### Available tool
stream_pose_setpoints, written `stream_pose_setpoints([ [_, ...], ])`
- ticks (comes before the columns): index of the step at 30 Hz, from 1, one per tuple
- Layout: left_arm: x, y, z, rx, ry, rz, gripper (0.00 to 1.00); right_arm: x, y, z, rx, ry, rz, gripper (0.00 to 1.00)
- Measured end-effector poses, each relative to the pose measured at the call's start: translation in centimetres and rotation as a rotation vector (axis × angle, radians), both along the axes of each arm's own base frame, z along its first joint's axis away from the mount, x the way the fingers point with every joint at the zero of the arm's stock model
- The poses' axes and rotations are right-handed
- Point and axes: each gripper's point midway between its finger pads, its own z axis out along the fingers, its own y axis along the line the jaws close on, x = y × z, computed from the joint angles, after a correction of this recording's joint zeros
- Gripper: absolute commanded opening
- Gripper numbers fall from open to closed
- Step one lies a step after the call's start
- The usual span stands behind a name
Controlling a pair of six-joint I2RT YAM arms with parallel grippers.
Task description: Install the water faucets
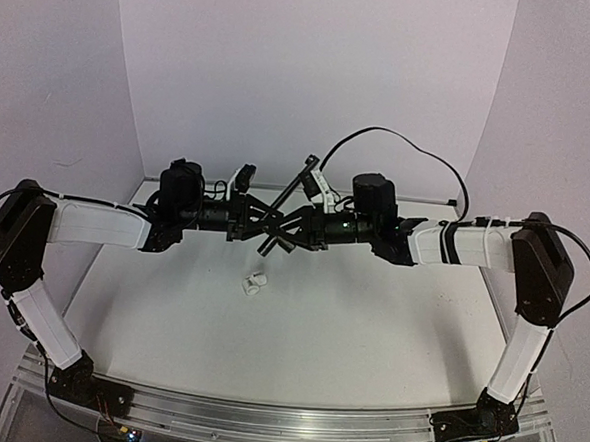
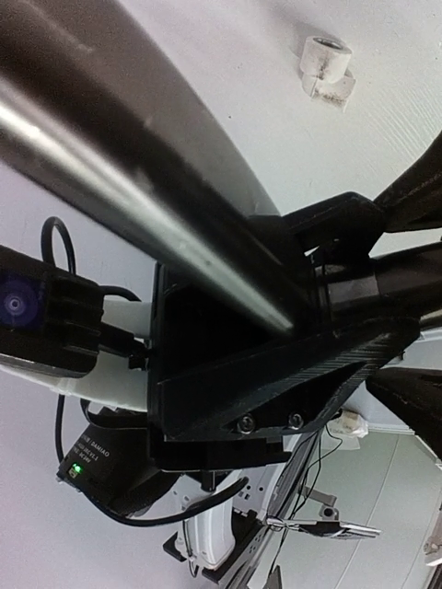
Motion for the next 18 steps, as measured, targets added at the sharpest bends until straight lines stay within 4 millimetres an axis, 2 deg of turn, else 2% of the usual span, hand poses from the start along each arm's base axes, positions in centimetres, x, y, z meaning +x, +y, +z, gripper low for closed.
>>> stream_pose_setpoints([
  [2,-0.1,0.0,0.0,0.000,0.001,-0.006,0.00,0.0,-0.1,-0.2,0.001,0.016,0.010,0.57],
  [16,-0.6,0.0,0.0,-0.002,-0.004,-0.034,0.00,-1.2,0.2,0.2,0.034,-0.001,0.092,0.64],
  [18,-0.5,0.0,-0.1,0.005,-0.012,-0.035,0.00,-1.1,0.1,0.1,0.032,-0.006,0.092,0.70],
])
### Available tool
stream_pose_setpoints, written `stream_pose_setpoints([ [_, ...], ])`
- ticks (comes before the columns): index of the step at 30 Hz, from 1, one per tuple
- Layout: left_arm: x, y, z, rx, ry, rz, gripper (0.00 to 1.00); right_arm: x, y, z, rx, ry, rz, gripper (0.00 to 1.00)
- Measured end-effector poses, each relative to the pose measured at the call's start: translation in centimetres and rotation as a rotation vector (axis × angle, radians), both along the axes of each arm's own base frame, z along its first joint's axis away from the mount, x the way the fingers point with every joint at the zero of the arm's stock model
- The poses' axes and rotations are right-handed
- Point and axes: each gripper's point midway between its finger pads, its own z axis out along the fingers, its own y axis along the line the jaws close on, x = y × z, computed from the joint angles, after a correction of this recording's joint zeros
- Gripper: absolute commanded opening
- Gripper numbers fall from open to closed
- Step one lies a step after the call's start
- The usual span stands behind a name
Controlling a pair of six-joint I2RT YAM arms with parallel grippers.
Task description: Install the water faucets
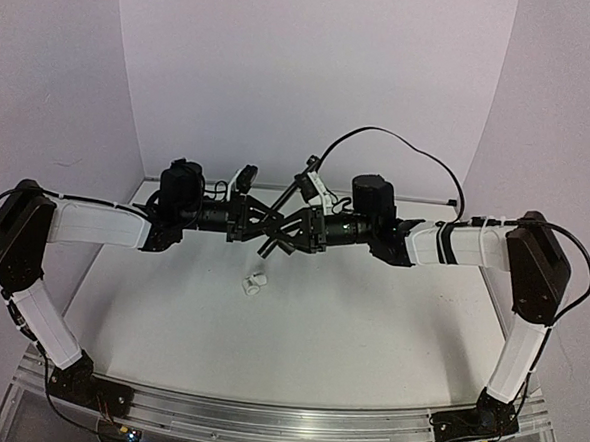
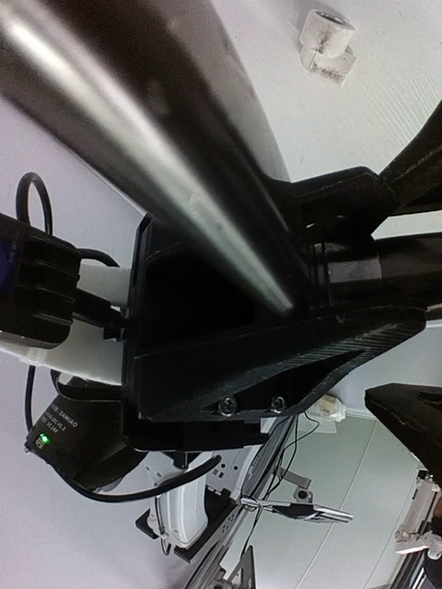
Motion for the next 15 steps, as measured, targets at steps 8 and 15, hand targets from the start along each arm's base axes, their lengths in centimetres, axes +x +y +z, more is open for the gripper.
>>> stream_pose_setpoints([
  [8,0.3,0.1,-1.4,0.075,0.016,0.036,0.00,0.3,-1.1,-2.6,-0.069,0.005,-0.038,0.91],
  [15,0.8,0.2,-1.5,0.086,0.018,0.071,0.00,0.2,-1.3,-2.7,-0.088,-0.022,-0.042,0.57],
])
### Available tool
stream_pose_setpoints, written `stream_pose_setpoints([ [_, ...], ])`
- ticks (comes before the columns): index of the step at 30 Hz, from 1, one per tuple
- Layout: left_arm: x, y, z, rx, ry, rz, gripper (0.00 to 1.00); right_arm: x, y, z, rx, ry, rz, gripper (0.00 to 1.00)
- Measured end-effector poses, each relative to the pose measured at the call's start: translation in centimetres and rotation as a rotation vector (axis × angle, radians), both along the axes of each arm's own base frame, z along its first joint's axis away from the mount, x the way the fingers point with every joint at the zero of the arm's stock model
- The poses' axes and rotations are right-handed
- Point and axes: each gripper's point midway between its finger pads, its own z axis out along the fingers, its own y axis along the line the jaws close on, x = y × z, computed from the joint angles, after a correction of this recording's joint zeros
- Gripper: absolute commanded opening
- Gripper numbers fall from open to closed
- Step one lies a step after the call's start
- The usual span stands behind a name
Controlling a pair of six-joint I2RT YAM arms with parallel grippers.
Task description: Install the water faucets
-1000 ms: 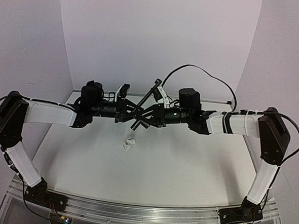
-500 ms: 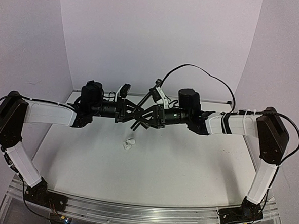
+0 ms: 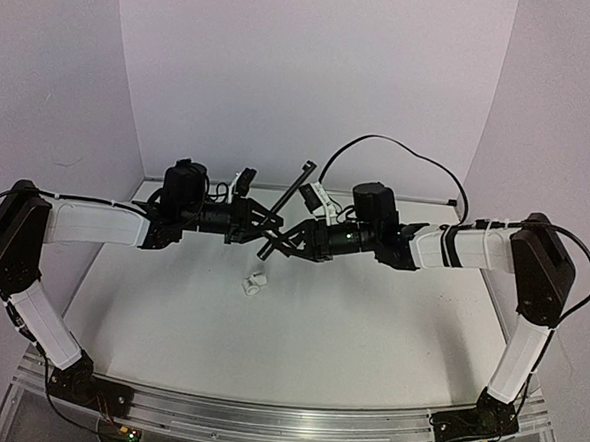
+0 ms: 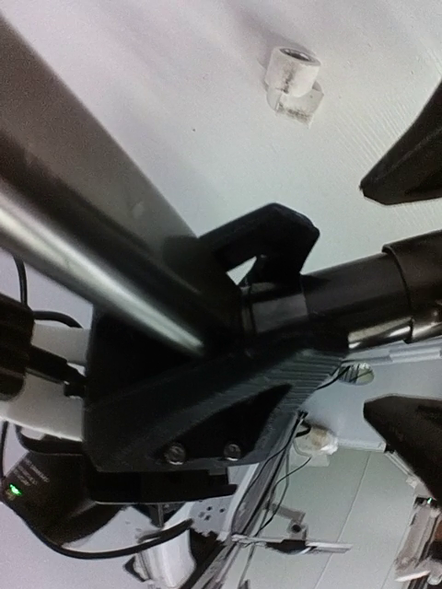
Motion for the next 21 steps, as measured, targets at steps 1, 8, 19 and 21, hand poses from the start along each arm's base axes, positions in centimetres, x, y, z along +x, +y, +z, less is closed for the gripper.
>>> stream_pose_setpoints([
  [1,0.1,0.0,0.1,0.001,-0.003,0.009,0.00,0.0,0.0,0.0,-0.002,-0.002,-0.004,0.56],
  [8,0.2,0.1,0.5,-0.009,-0.005,0.012,0.00,0.0,0.2,0.9,0.023,0.009,-0.016,0.72],
  [19,0.0,0.2,2.2,-0.076,-0.013,-0.013,0.00,0.9,0.8,2.5,0.067,-0.016,-0.054,0.29],
  [21,-0.1,0.3,2.6,-0.096,-0.008,-0.024,0.00,1.0,0.8,3.1,0.086,-0.029,-0.048,0.08],
])
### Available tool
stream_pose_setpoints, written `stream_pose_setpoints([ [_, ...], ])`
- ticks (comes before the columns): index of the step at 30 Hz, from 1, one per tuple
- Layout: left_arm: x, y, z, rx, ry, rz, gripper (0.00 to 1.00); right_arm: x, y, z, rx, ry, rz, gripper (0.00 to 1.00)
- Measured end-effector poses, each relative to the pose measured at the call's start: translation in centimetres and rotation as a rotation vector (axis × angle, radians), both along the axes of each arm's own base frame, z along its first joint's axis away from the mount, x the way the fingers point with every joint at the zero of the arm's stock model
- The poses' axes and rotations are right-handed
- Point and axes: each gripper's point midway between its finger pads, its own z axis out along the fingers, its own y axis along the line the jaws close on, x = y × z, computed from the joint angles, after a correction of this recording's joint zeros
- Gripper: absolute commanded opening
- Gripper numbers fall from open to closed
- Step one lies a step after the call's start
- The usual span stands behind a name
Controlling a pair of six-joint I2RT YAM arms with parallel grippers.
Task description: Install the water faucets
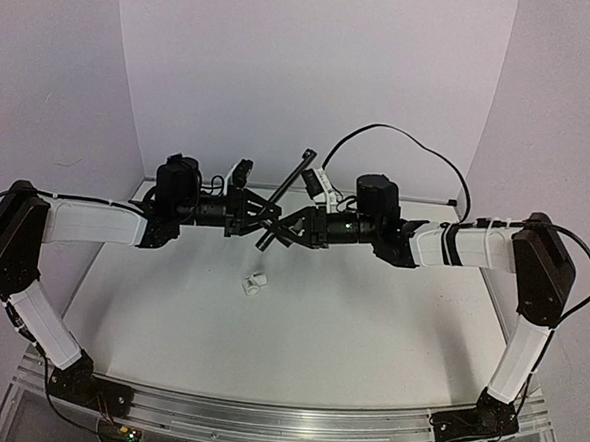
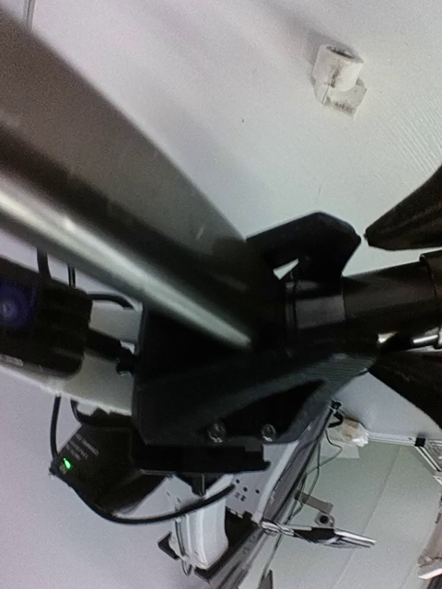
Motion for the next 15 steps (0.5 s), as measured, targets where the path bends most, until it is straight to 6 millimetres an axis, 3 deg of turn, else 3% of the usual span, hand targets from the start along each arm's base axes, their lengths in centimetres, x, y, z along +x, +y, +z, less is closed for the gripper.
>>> stream_pose_setpoints([
  [1,-0.1,0.1,0.1,-0.008,0.008,-0.007,0.00,0.0,0.0,0.3,0.009,-0.010,0.006,0.01],
  [5,-0.3,0.3,0.7,-0.034,0.005,-0.027,0.02,-0.2,0.1,0.9,0.033,-0.013,0.017,0.00],
  [6,-0.3,0.3,0.7,-0.038,0.003,-0.028,0.12,-0.2,0.1,0.9,0.036,-0.009,0.017,0.00],
  [9,-0.4,0.2,0.6,-0.034,0.005,-0.029,0.54,-0.3,0.0,0.7,0.043,-0.001,0.013,0.00],
  [11,-0.3,0.2,0.5,-0.026,-0.008,-0.023,0.72,-0.1,-0.2,0.2,0.040,0.006,-0.010,0.00],
  [12,-0.2,0.3,0.4,-0.018,-0.011,-0.012,0.80,0.0,-0.3,-0.4,0.031,0.015,-0.027,0.00],
  [15,-0.2,0.8,0.0,0.032,-0.011,0.026,0.89,-0.2,-1.0,-2.2,0.003,0.036,-0.063,0.00],
])
